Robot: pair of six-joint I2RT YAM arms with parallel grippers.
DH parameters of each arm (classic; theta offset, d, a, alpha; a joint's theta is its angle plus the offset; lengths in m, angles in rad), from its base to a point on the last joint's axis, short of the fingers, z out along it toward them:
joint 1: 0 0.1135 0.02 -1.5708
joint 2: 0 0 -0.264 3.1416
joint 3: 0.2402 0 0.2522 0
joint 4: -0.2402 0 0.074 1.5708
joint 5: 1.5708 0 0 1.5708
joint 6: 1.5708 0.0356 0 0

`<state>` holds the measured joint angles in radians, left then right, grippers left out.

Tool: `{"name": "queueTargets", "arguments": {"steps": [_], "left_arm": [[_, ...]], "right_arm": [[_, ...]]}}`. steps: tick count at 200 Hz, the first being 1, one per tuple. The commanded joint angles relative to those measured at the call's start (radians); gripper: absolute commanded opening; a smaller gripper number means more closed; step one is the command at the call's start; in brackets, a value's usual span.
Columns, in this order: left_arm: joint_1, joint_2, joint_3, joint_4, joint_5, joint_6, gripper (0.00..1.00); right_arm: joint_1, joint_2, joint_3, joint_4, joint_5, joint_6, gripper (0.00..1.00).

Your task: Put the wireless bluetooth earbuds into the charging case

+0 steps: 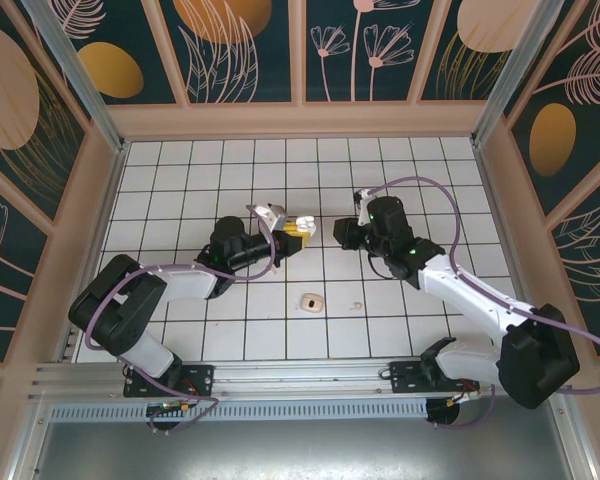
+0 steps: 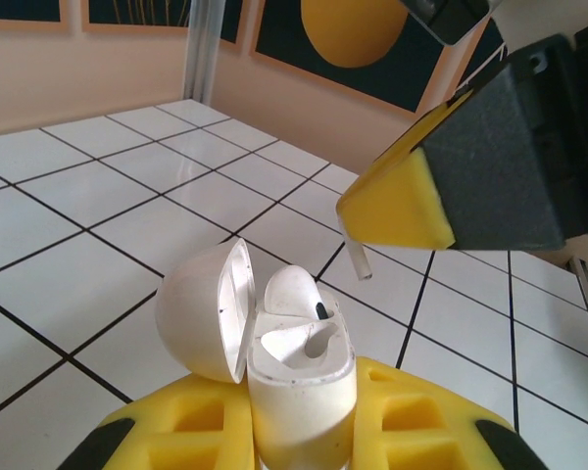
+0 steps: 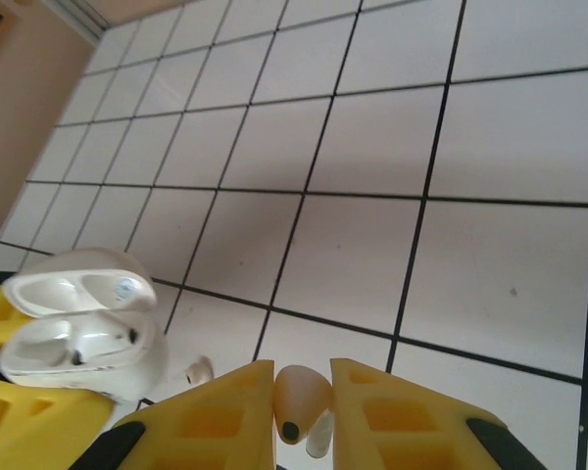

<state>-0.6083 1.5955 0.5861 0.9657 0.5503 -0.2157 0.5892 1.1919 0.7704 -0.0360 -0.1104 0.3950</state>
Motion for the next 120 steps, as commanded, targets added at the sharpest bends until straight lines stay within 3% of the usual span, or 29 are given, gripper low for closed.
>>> {"name": "queueTargets", "arguments": {"steps": [1, 120], "left_arm": [[-0.001, 0.019, 0.024, 0.077, 0.021, -0.018, 0.10], [-0.002, 0.030, -0.023, 0.253, 0.078, -0.002, 0.10]], "right_arm": [[-0.013, -0.031, -0.016, 0.071, -0.028, -0.034, 0.19], [-0.036, -0.079, -0.025, 0.262, -0.264, -0.093, 0.19]]}}
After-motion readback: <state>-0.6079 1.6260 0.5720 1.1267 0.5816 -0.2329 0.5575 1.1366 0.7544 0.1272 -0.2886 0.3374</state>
